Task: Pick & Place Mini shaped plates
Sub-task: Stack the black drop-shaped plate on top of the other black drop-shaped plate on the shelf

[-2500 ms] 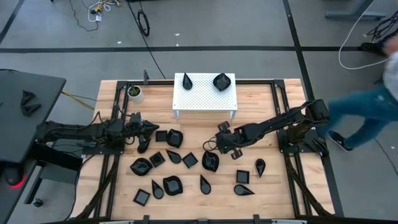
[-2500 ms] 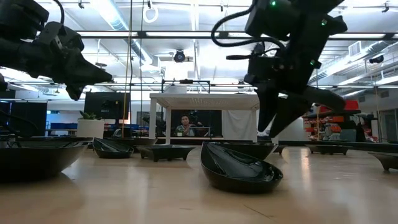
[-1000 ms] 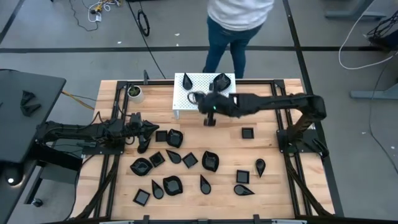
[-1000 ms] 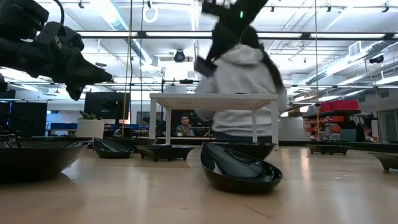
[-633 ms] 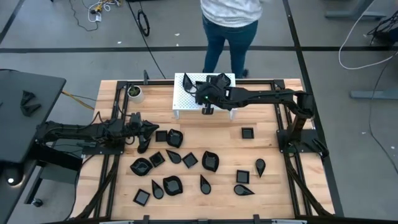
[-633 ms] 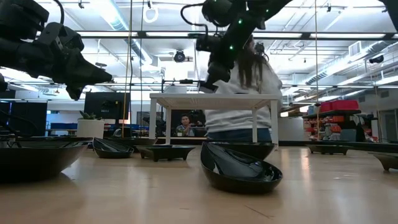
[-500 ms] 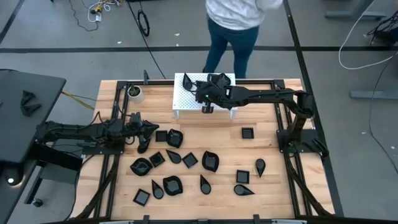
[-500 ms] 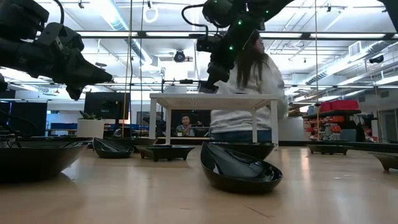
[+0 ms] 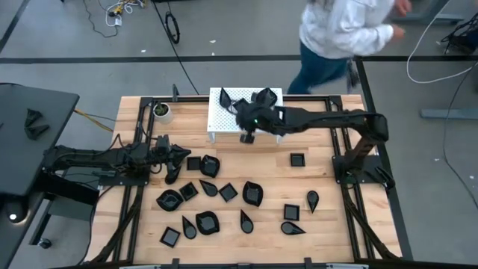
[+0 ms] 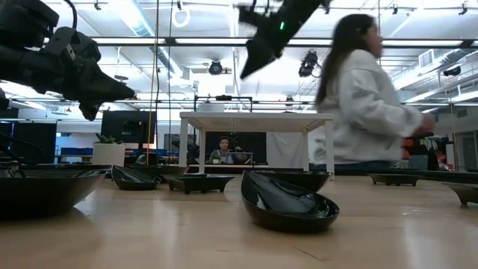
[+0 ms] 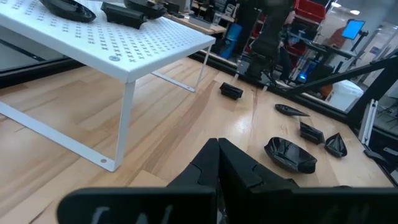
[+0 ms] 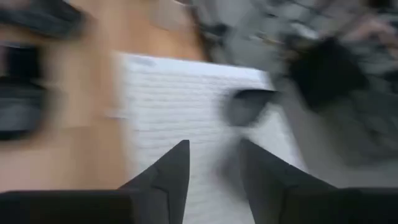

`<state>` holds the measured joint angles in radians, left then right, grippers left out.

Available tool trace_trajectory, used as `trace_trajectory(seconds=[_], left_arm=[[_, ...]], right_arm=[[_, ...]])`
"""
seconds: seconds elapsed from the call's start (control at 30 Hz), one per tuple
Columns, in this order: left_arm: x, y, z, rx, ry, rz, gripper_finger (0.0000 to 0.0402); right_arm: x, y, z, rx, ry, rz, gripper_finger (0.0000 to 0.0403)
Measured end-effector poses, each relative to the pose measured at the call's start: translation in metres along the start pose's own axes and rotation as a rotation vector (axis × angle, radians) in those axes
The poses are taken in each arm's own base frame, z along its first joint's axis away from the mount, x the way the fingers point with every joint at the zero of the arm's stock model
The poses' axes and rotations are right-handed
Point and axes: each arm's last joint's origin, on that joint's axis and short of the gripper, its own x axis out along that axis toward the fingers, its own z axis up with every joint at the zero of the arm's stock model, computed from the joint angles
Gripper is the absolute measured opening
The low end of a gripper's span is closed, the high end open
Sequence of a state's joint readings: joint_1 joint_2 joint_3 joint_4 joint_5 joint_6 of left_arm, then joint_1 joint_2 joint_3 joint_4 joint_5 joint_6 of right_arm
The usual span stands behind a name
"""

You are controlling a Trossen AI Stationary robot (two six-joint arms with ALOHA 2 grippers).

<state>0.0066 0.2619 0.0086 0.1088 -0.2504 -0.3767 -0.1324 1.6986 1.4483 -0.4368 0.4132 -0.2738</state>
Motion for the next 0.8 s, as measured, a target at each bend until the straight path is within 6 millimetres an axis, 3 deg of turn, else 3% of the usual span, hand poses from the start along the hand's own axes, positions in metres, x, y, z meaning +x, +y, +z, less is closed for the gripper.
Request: trace_trajectory(seconds=[0.13, 0.27, 0.53, 0.67, 0.8], left_arm=[[0.0, 0.0, -0.001, 0.003, 0.01, 0.004, 0.0007], [0.0, 0.0, -0.001, -0.001, 0.01, 0.004, 0.0007], [0.0, 0.0, -0.001, -0.002, 0.011, 0.0, 0.0007], [0.0, 0.0, -0.001, -0.003, 0.003, 0.01, 0.0007], [0.0, 0.0, 0.0, -0.004, 0.0, 0.012, 0.0007]], right_arm=[[-0.034, 0.026, 0.005, 0.054, -0.028, 0.213, 0.0136], [-0.055, 0.061, -0.007, 0.108, 0.124, 0.334, 0.0126], [-0.096, 0.132, -0.077, 0.238, 0.524, 0.357, 0.0099], [-0.127, 0.148, -0.11, 0.41, 0.613, 0.325, 0.0084], [-0.154, 0.15, -0.141, 0.642, 0.645, 0.269, 0.0074]])
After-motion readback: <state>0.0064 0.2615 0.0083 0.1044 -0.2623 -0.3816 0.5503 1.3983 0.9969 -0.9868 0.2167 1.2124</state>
